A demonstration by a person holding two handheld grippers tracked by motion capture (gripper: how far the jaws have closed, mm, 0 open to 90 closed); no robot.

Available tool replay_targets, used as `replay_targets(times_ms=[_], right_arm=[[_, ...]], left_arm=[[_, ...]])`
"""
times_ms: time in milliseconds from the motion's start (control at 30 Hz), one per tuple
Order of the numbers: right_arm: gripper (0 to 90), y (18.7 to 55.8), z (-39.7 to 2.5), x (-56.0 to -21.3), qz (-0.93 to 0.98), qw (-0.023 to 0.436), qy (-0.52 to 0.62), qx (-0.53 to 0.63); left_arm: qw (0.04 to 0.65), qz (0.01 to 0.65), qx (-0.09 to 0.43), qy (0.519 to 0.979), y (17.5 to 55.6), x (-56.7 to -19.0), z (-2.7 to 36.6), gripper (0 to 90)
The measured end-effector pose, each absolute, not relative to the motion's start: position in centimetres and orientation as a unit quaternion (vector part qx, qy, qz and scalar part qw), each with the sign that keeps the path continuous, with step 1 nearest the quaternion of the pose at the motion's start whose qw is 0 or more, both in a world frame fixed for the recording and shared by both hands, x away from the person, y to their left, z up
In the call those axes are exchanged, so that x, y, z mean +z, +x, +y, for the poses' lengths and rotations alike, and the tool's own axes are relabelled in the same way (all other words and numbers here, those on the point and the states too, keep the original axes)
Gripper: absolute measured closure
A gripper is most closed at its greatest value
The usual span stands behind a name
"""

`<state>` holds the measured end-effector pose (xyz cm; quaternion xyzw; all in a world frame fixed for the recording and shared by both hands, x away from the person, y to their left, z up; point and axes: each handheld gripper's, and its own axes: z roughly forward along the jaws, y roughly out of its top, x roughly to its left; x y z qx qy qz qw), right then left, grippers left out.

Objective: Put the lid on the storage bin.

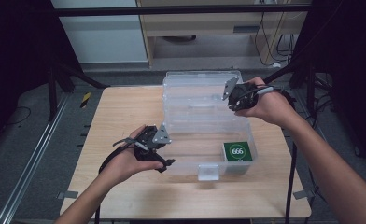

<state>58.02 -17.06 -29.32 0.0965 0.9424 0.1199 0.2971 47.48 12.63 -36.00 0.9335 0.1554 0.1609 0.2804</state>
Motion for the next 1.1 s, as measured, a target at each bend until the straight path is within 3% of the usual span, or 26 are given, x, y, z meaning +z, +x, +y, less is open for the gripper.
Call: replay_targets(times_ms=[167,433,767,1100], right_arm=[[51.3,59.3,-16.9,-29.6,0.947,0.290,0.090,0.103],[64.8,60.7,-16.4,-30.2,0.960,0.259,0.056,0.084],[77.1,60.6,-16.3,-30.9,0.960,0.271,0.031,0.058],[79.0,60.7,-15.9,-31.2,0.960,0.275,0.027,0.047]], left_arm=[[0.268,0.139,0.144,0.943,48.0,-36.4,11.5,9.7],[0.246,0.107,0.131,0.954,48.5,-36.5,9.4,13.1],[0.229,0.104,0.124,0.960,48.5,-36.9,9.1,20.3],[0.196,0.083,0.105,0.972,48.3,-37.6,9.4,30.8]])
